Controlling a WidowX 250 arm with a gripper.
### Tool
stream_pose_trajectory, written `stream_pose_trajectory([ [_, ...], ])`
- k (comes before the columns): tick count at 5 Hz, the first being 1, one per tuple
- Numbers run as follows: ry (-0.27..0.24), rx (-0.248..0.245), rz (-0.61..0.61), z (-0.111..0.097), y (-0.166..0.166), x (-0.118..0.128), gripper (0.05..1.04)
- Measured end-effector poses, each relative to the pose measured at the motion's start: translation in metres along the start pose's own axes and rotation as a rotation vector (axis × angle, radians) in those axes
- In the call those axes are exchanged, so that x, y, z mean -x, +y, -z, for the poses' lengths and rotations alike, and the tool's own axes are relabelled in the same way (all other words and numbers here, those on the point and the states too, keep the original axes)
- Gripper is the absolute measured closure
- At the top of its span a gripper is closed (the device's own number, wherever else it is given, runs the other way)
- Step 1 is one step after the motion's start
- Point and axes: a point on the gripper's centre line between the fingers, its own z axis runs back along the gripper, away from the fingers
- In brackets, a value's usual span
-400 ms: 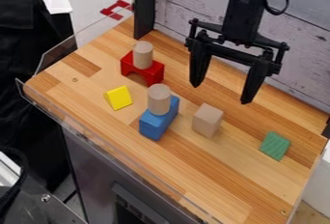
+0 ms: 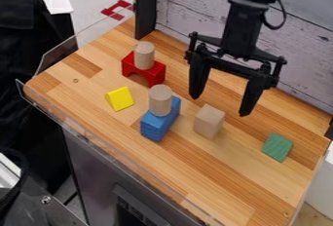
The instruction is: Put the cube on top of the cylinder
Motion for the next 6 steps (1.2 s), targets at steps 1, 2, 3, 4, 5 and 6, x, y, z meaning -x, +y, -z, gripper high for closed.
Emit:
stream_pose_trajectory([
  [1,0.018,0.025,0.031,0.011,-0.004,-0.006,0.083],
  [2,0.032,0.041,0.075,0.016,-0.007,-0.008,0.083],
  [3,-0.032,0.048,0.116,0.017,-0.008,-0.018,0.083],
  [4,-0.051,0.038,0.136,0.018,-0.007,-0.021,0.083],
  [5,-0.056,0.026,0.14,0.019,-0.004,-0.023,0.083],
  [6,-0.058,0.027,0.132,0.019,0.002,-0.025,0.083],
])
